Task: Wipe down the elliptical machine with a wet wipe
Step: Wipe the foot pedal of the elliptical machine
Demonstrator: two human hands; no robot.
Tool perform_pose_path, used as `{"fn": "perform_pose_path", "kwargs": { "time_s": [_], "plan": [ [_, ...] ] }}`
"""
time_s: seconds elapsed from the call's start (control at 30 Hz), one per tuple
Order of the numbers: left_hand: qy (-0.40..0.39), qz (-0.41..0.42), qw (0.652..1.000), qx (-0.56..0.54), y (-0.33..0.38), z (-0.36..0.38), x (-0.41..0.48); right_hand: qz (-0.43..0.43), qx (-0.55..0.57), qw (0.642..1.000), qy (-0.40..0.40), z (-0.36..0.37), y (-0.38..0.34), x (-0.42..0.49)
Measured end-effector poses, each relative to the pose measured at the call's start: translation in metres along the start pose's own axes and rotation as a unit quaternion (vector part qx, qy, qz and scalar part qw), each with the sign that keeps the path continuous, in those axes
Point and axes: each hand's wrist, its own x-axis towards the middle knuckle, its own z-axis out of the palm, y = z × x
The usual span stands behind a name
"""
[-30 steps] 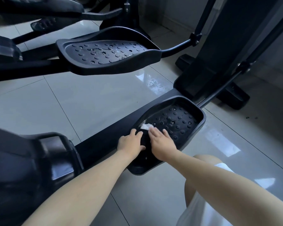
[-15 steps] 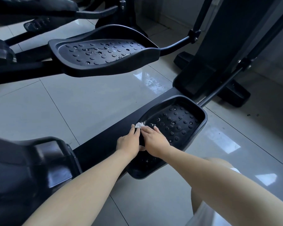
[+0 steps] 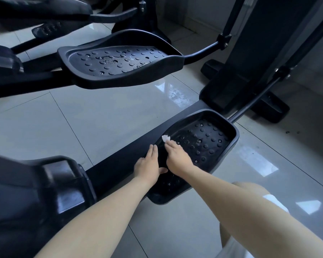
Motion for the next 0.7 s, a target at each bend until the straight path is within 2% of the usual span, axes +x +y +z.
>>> {"fn": "perform_pose_path", "kwargs": {
  "time_s": [0.1, 0.2, 0.33, 0.43, 0.5, 0.63, 0.7],
  "plan": [
    [-0.004, 0.006, 1.000, -0.010, -0.002, 0.003, 0.001, -0.078, -0.026, 0.996, -0.032, 0.010, -0.001, -0.009],
    [-0.002, 0.016, 1.000, 0.023, 0.001, 0.005, 0.002, -0.090, -0.103, 0.989, -0.050, 0.001, 0.010, -0.014],
    [-0.004, 0.031, 0.998, 0.062, 0.013, 0.001, -0.004, -0.008, -0.125, 0.992, -0.007, -0.025, 0.026, -0.017],
    [-0.014, 0.037, 0.997, 0.061, 0.017, 0.000, -0.013, 0.053, -0.112, 0.992, 0.034, -0.036, 0.033, -0.019],
    [-0.013, 0.037, 0.998, 0.058, 0.018, 0.000, -0.015, 0.070, -0.081, 0.994, 0.034, -0.033, 0.024, -0.024],
    [-0.014, 0.033, 0.998, 0.051, 0.020, 0.002, -0.013, -0.036, -0.058, 0.998, -0.016, -0.011, 0.003, -0.039],
    [-0.017, 0.033, 0.998, 0.044, 0.020, 0.004, -0.011, -0.061, -0.086, 0.994, -0.017, -0.011, 0.003, -0.039]
  ]
}}
